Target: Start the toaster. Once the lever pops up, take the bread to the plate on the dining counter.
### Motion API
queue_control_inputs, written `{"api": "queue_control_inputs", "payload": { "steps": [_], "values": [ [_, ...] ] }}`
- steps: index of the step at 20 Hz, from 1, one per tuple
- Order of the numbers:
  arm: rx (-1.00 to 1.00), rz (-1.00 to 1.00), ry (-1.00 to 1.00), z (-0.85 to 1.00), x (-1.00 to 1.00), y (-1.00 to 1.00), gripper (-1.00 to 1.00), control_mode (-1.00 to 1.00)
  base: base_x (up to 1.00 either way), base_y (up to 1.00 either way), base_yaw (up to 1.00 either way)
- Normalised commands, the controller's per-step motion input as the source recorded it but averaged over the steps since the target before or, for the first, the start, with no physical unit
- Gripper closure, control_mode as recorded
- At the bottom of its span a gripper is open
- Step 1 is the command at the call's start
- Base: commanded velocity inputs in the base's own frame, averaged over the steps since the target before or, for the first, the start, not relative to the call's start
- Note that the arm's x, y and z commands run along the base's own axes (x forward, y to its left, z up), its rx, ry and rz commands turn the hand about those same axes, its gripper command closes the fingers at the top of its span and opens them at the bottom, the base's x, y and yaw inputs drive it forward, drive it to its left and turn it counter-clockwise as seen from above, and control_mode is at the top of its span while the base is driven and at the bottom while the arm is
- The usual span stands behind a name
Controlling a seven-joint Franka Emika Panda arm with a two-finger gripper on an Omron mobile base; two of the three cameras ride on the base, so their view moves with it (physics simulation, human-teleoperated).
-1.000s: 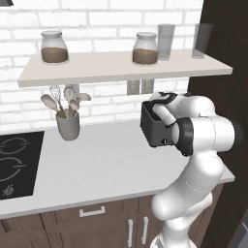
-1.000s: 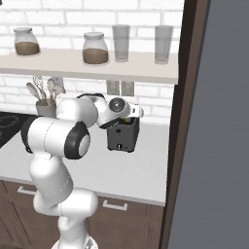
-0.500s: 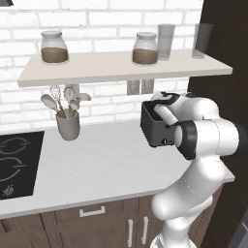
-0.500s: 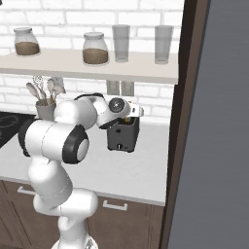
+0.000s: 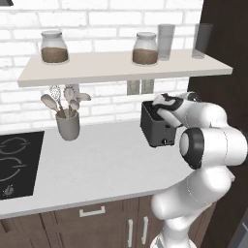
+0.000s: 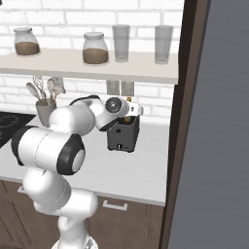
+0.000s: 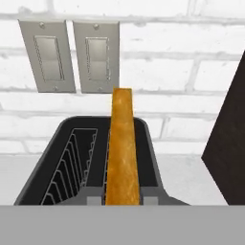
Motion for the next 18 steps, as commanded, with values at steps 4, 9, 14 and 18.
{"api": "queue_control_inputs", "payload": {
  "steps": [4, 9, 14, 18],
  "values": [
    [0.0, -0.03, 0.0, 0.39, -0.36, 0.04, 1.0, -1.0, 0.0, 0.0, 0.0],
    [0.0, -0.01, 0.0, 0.41, -0.47, 0.15, 1.0, -1.0, 0.0, 0.0, 0.0],
    [0.0, 0.0, 0.03, 0.63, -0.28, 0.22, 1.0, -1.0, 0.0, 0.0, 0.0],
    [0.0, 0.0, 0.13, 0.41, -0.57, 0.1, 1.0, -1.0, 0.0, 0.0, 0.0]
  ]
}}
